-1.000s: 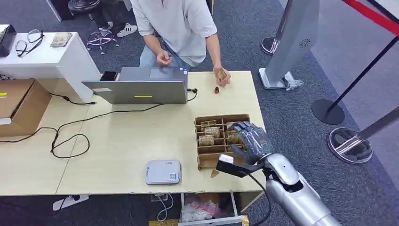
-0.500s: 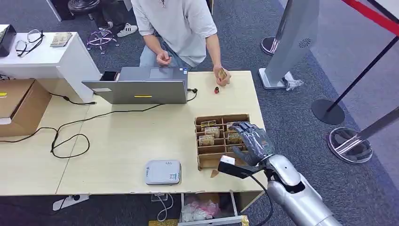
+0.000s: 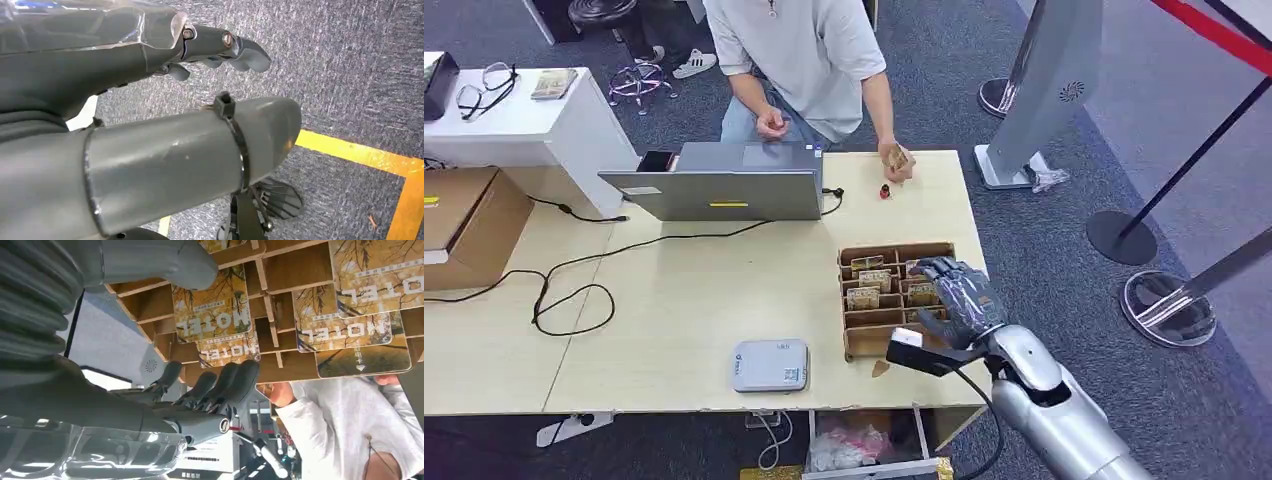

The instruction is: Pass the card to the sensor for recognition and then transmit it.

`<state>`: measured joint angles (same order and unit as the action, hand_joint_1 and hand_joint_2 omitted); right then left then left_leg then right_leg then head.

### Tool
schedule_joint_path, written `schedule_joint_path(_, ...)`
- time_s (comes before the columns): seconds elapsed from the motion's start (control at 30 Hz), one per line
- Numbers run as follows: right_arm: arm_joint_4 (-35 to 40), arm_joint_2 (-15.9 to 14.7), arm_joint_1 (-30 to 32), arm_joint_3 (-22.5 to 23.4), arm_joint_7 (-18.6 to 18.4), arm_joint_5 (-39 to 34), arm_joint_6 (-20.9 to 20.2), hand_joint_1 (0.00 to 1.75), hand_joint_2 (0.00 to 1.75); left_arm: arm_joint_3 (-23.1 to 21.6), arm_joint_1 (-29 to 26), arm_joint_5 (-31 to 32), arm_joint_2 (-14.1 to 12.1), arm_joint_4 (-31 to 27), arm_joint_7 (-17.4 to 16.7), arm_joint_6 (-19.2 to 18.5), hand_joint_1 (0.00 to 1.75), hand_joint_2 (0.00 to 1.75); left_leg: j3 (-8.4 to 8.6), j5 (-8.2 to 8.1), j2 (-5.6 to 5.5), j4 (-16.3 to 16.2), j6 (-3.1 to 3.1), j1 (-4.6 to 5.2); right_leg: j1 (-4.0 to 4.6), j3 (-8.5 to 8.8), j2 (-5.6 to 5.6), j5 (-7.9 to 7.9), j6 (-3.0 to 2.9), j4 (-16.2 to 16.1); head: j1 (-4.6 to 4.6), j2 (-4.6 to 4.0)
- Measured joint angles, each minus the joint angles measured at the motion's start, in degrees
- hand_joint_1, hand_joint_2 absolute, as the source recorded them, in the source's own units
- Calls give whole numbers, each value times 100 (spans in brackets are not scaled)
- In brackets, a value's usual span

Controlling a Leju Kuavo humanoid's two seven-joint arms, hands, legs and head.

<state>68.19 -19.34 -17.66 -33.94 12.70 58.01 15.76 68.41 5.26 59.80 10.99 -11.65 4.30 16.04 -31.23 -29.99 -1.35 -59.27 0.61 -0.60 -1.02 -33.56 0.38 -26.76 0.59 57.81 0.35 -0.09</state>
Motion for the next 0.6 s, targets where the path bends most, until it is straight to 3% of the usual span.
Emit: schedule_joint_path(0.6,-280,107,-126,-48,20,9,-28,75,175,0,1,-17,0,0,-4,11,0,0,-1,0,-1,0,0,0,0,0,-1,0,0,0,0,0)
